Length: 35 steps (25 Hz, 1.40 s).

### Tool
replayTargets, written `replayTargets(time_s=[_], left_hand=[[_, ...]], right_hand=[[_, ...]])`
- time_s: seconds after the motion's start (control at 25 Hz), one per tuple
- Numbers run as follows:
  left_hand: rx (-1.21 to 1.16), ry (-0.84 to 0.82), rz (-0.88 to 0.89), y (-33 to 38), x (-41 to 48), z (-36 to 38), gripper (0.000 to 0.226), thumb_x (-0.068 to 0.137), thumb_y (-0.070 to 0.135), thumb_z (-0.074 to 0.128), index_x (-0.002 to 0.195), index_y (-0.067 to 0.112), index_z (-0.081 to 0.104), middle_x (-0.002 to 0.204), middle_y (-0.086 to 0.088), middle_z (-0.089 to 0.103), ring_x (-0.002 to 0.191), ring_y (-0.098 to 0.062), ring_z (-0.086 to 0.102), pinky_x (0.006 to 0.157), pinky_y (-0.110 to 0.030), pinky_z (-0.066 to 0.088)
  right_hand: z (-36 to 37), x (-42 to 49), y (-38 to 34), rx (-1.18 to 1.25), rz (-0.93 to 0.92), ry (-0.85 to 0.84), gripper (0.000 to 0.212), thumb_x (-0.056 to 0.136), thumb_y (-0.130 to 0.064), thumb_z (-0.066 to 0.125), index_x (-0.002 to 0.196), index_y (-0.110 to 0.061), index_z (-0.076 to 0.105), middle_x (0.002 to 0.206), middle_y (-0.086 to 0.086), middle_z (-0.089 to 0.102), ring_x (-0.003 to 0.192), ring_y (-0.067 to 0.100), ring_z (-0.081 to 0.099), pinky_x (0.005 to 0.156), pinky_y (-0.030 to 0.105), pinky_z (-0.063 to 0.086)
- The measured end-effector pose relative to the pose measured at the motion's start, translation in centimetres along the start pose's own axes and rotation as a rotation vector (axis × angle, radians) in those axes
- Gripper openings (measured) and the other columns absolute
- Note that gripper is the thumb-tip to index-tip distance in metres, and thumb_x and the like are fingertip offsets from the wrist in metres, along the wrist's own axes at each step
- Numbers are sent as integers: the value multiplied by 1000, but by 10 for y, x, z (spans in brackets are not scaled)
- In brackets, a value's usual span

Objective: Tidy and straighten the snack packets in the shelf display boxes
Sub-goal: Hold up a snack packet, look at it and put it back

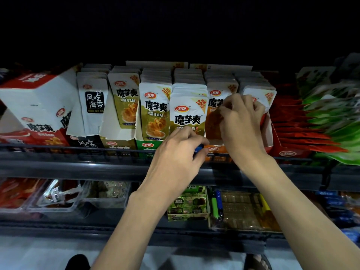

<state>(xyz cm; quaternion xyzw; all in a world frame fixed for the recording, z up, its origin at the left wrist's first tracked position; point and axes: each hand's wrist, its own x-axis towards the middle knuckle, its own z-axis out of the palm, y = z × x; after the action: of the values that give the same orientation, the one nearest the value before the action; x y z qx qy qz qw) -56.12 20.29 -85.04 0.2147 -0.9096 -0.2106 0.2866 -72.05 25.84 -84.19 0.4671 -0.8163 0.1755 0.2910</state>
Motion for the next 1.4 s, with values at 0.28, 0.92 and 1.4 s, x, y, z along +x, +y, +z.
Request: replayTargets(time_s=[0.28, 0.92, 1.4], left_hand=[[-90, 78, -15, -4, 0, -5, 16, 94, 24, 59, 105, 23, 71, 102, 13, 64, 97, -7, 58, 83, -35, 51], [324, 292, -437, -43, -17, -52, 19, 90, 26, 58, 100, 18, 72, 112, -9, 63, 106, -33, 53, 85, -45, 48], [257, 293, -405, -48, -19, -57, 21, 90, 22, 55, 90, 12, 74, 93, -12, 68, 95, -31, 52, 75, -41, 46]], right_hand=[[-32, 8, -13, 506, 47, 265, 19, 87, 2, 57, 93, -10, 71, 96, 1, 58, 92, 15, 54, 78, 16, 32], [-39, 18, -103, 263, -168, -28, 47, 97, -26, 60, 140, -14, 50, 145, 3, 44, 91, 25, 66, 79, 40, 54], [-25, 14, -111, 297, -148, 119, 38, 91, -12, 63, 129, -14, 62, 132, 4, 61, 99, 26, 68, 75, 37, 55]])
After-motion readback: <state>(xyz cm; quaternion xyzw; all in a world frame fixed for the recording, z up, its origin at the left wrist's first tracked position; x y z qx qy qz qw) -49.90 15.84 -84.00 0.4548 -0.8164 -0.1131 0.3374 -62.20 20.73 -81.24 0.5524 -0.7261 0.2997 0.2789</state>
